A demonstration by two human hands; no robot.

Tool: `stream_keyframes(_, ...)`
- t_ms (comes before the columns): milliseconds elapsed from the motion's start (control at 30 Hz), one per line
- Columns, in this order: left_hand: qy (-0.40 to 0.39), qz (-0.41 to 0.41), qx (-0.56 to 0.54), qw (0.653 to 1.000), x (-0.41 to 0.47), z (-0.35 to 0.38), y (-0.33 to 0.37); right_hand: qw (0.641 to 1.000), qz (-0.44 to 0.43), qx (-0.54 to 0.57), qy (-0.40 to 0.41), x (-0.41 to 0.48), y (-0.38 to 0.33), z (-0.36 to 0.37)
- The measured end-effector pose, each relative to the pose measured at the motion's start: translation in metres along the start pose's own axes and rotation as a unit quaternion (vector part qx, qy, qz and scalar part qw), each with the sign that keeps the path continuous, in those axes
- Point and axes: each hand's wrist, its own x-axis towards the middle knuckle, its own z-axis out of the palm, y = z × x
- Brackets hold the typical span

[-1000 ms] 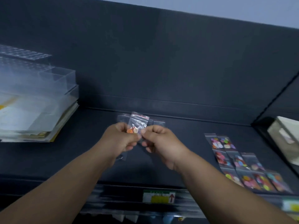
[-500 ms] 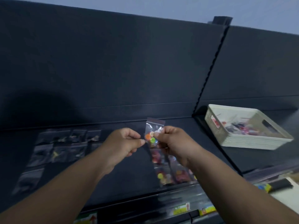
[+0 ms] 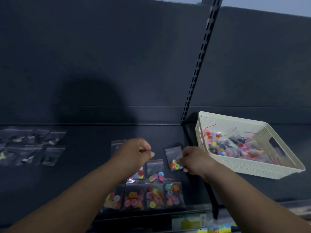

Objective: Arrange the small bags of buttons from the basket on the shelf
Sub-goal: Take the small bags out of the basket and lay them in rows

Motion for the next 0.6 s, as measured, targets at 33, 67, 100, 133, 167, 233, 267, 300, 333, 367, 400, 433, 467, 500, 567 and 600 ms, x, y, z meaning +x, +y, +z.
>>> stream_keyframes(33, 0.005, 0.000, 0.001, 1.000, 0.001, 0.001, 0.002, 1.000, -0.004, -0.020, -0.001, 0.000, 0.001, 0.000)
stream_keyframes(67, 0.007, -0.001, 0.000, 1.000, 0.002, 0.002, 0.003, 0.999, -0.008, -0.040, 0.001, 0.000, 0.002, 0.000)
stream_keyframes(100, 0.007, -0.002, 0.001, 1.000, 0.003, 0.003, 0.004, 0.998, -0.013, -0.055, 0.004, -0.001, 0.002, 0.000)
stream_keyframes(133, 0.006, -0.002, 0.004, 1.000, 0.003, 0.003, 0.005, 0.998, -0.016, -0.062, 0.004, 0.000, 0.003, 0.001)
stream_keyframes(167, 0.003, 0.000, 0.008, 1.000, 0.003, 0.004, 0.006, 0.998, -0.017, -0.062, 0.000, 0.000, 0.003, 0.002)
stream_keyframes(233, -0.002, 0.005, 0.012, 1.000, 0.003, 0.005, 0.006, 0.998, -0.016, -0.061, -0.014, -0.001, 0.004, 0.004)
stream_keyframes(267, -0.006, 0.006, 0.012, 1.000, 0.003, 0.006, 0.007, 0.998, -0.017, -0.065, -0.017, -0.002, 0.004, 0.006)
stream_keyframes(300, -0.011, 0.008, 0.012, 1.000, 0.002, 0.005, 0.008, 0.997, -0.020, -0.077, -0.016, -0.003, 0.003, 0.008)
stream_keyframes(333, -0.016, 0.009, 0.014, 1.000, 0.002, 0.005, 0.010, 0.995, -0.023, -0.097, -0.010, -0.005, 0.002, 0.008)
stream_keyframes(367, -0.020, 0.011, 0.017, 1.000, 0.001, 0.005, 0.011, 0.993, -0.026, -0.114, -0.004, -0.007, 0.000, 0.008)
stream_keyframes(400, -0.024, 0.014, 0.021, 0.999, 0.001, 0.004, 0.014, 0.993, -0.028, -0.117, 0.001, -0.009, 0.000, 0.008)
stream_keyframes(433, -0.029, 0.018, 0.027, 0.999, 0.000, 0.004, 0.016, 0.993, -0.027, -0.111, 0.005, -0.011, -0.001, 0.008)
stream_keyframes(467, -0.034, 0.022, 0.033, 0.999, 0.000, 0.004, 0.018, 0.994, -0.025, -0.104, 0.011, -0.013, -0.001, 0.007)
stream_keyframes(500, -0.040, 0.025, 0.038, 0.998, -0.001, 0.004, 0.019, 0.994, -0.027, -0.108, 0.024, -0.016, -0.001, 0.007)
stream_keyframes(567, -0.050, 0.036, 0.042, 0.997, 0.000, 0.005, 0.023, 0.989, -0.046, -0.129, 0.060, -0.022, -0.003, 0.005)
stream_keyframes(600, -0.052, 0.044, 0.044, 0.997, 0.000, 0.006, 0.026, 0.986, -0.062, -0.136, 0.075, -0.026, -0.004, 0.003)
